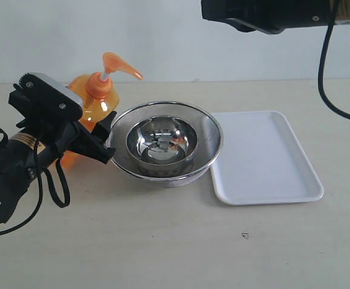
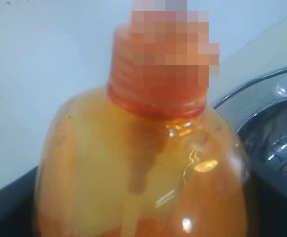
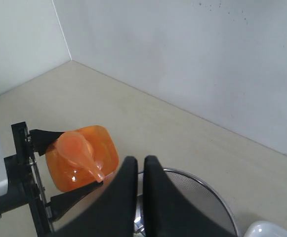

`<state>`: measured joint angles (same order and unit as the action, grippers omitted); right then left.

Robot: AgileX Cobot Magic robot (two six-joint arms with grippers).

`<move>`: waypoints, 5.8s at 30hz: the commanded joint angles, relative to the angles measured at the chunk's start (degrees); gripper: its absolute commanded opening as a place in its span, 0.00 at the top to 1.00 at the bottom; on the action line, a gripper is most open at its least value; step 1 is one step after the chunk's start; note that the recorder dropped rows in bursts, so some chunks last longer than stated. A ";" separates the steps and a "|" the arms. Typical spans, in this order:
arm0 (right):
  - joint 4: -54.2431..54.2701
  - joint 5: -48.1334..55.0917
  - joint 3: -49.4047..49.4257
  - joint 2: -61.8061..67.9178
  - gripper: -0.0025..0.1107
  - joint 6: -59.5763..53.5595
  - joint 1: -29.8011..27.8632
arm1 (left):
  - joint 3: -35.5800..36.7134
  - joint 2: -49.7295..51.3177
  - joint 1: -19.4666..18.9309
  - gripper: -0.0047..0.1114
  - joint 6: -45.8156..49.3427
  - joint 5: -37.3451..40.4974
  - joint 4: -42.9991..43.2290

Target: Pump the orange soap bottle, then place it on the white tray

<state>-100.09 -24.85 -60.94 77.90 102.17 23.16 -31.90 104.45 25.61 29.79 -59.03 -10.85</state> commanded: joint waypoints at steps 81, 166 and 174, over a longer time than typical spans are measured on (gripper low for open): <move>6.63 2.66 35.62 -63.32 0.97 -0.06 -4.92 | 0.45 -13.25 0.16 0.92 -16.82 7.37 -15.64; 6.95 0.86 35.62 -63.32 0.97 -0.11 -4.92 | -54.07 23.01 19.66 0.92 -35.33 18.29 12.79; 6.95 0.86 35.62 -63.32 0.97 -0.11 -4.92 | -54.07 23.35 19.66 0.92 -33.16 18.67 9.57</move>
<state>-93.49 -23.98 -25.60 14.99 102.17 18.37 -84.89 128.97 45.14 -3.80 -35.44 0.00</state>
